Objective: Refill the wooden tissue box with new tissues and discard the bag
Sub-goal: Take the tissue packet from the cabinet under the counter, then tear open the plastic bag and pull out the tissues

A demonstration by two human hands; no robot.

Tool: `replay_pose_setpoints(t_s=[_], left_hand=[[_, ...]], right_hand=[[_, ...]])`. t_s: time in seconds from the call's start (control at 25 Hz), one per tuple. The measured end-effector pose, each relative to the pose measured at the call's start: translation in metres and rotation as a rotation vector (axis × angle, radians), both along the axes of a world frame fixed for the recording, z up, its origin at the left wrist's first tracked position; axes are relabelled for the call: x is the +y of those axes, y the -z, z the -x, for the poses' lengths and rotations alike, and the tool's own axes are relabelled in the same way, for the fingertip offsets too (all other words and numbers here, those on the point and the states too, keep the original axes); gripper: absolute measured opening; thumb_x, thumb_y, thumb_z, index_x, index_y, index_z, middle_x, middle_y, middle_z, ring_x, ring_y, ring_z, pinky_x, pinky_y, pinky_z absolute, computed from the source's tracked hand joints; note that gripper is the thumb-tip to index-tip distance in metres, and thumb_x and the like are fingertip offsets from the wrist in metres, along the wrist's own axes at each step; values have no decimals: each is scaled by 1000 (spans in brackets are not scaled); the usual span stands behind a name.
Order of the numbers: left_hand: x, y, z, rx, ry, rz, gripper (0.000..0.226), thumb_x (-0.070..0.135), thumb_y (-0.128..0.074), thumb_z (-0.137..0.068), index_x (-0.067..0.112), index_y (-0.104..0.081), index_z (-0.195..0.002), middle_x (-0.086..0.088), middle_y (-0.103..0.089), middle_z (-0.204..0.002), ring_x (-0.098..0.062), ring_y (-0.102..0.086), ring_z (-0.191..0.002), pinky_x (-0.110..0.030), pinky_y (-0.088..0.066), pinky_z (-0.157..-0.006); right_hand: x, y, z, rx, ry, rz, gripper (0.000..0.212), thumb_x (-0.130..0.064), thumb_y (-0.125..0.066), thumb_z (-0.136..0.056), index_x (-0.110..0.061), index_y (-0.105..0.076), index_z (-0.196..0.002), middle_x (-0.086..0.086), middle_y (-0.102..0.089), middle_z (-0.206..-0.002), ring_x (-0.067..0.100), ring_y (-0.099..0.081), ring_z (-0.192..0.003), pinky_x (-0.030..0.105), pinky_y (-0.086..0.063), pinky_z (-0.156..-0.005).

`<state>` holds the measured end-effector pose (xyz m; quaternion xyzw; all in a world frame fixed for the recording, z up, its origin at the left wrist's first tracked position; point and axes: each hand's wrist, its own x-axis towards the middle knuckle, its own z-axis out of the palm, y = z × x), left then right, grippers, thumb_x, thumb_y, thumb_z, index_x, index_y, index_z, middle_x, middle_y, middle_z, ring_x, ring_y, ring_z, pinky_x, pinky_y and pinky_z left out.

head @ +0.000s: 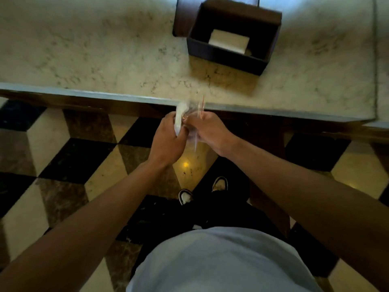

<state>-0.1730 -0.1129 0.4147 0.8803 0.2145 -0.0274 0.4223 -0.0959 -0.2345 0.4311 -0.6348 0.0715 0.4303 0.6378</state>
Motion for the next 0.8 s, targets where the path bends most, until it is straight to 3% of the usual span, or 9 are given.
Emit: replay_pose_setpoints(t_s=[0.12,0.24,0.36,0.44,0.52,0.64,0.8], left_hand=[[1,-16,-14,-65,-23,-20,36,33,-53,-97,17,-55,-129,6,-61,-111,-6,-58,-96,-17,-41,-76],[7,-31,-28,-128,-72,-29,19,39,-51,-98,32,-52,-116,19,-57,-95,10,-58,-84,-7,-40,-67],[22,-42,-47,-150,-101,-27,18,42,-51,-100,35,-48,-116,12,-60,-102,3,-59,-87,-11,-42,-70],[36,-43,-62,-147,-84,-42,28,43,-50,-101,26,-53,-123,8,-60,-108,-6,-59,-89,-13,-40,-71],[56,-42,-81,-150,-63,-50,38,43,-50,-101,17,-53,-129,6,-60,-112,-12,-58,-97,-18,-42,-73],[87,-39,-116,-177,-38,-11,40,41,-52,-101,14,-54,-130,-2,-65,-118,-17,-62,-101,-31,-49,-83],[121,-41,-157,-219,-48,23,39,44,-53,-100,16,-55,-127,4,-63,-111,-10,-62,-91,-24,-49,-77]], right_hand=[[-2,-21,-15,-61,-66,0,29,-19,-62,-99,2,-67,-117,26,-73,-109,34,-74,-97,44,-62,-86],[7,-37,-30,-120,-95,-34,29,-19,-60,-100,3,-67,-117,21,-73,-99,23,-74,-83,31,-64,-72],[24,-45,-50,-141,-116,-65,24,-18,-59,-100,1,-67,-114,8,-73,-90,11,-74,-69,21,-60,-60],[38,-46,-63,-149,-118,-75,13,-16,-61,-99,-7,-67,-105,4,-74,-84,7,-74,-65,20,-58,-57],[58,-45,-82,-177,-100,-34,9,-16,-62,-98,-10,-68,-101,8,-76,-91,9,-76,-73,26,-63,-63],[91,-47,-114,-198,-78,39,20,-19,-62,-97,-8,-68,-112,14,-75,-107,24,-74,-97,46,-61,-90],[126,-52,-148,-200,-47,38,25,-23,-62,-97,-9,-67,-117,9,-74,-105,27,-73,-101,51,-59,-93]])
